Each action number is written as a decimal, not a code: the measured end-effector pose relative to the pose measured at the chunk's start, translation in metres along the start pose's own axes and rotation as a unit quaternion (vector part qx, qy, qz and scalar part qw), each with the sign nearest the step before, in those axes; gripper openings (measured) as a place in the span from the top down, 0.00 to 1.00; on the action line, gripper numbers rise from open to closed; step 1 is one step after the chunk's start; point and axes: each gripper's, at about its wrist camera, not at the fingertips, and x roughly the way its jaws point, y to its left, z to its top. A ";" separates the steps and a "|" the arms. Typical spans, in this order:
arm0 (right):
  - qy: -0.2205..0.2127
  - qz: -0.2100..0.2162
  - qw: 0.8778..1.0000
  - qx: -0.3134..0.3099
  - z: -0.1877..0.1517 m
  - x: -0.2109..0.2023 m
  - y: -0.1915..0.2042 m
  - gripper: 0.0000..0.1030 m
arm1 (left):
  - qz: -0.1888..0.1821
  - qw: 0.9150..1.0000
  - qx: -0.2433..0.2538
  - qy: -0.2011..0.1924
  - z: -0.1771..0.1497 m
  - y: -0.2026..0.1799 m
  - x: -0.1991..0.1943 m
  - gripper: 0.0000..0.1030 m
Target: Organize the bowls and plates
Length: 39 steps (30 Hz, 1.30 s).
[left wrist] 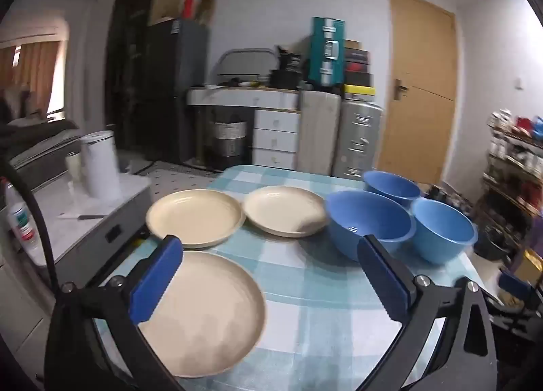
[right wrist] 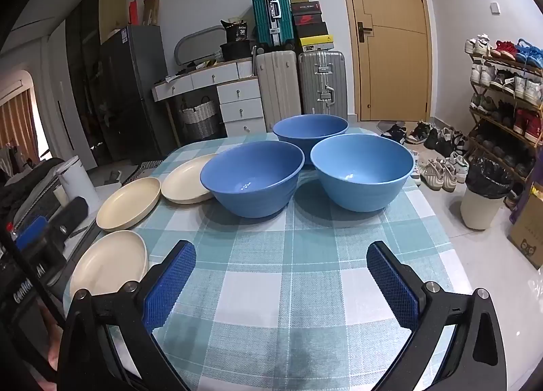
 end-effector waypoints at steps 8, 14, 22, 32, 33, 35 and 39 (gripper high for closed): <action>-0.002 -0.002 1.000 -0.006 -0.001 0.000 -0.001 0.01 | 0.000 0.998 -0.008 0.067 0.004 0.003 0.011 0.00; -0.007 -0.001 1.000 -0.004 0.000 0.002 0.002 0.01 | -0.010 0.998 -0.001 0.059 0.001 -0.003 0.014 0.00; -0.010 -0.003 1.000 -0.007 -0.001 -0.002 0.003 0.00 | -0.027 0.998 0.054 0.005 0.006 -0.011 -0.002 0.00; -0.017 0.003 1.000 0.001 -0.001 -0.004 0.001 0.00 | -0.044 0.998 -0.036 0.013 0.014 0.021 0.002 0.00; -0.018 0.002 1.000 0.001 -0.001 -0.004 0.001 0.00 | -0.034 0.999 -0.021 0.013 0.015 0.018 0.002 0.00; -0.023 -0.002 1.000 -0.003 -0.002 -0.008 0.002 0.01 | -0.016 0.999 0.022 0.024 0.015 0.007 0.007 0.00; -0.051 -0.002 0.999 -0.008 -0.001 -0.014 0.003 0.01 | 0.032 0.995 0.084 0.043 0.012 -0.010 0.017 0.00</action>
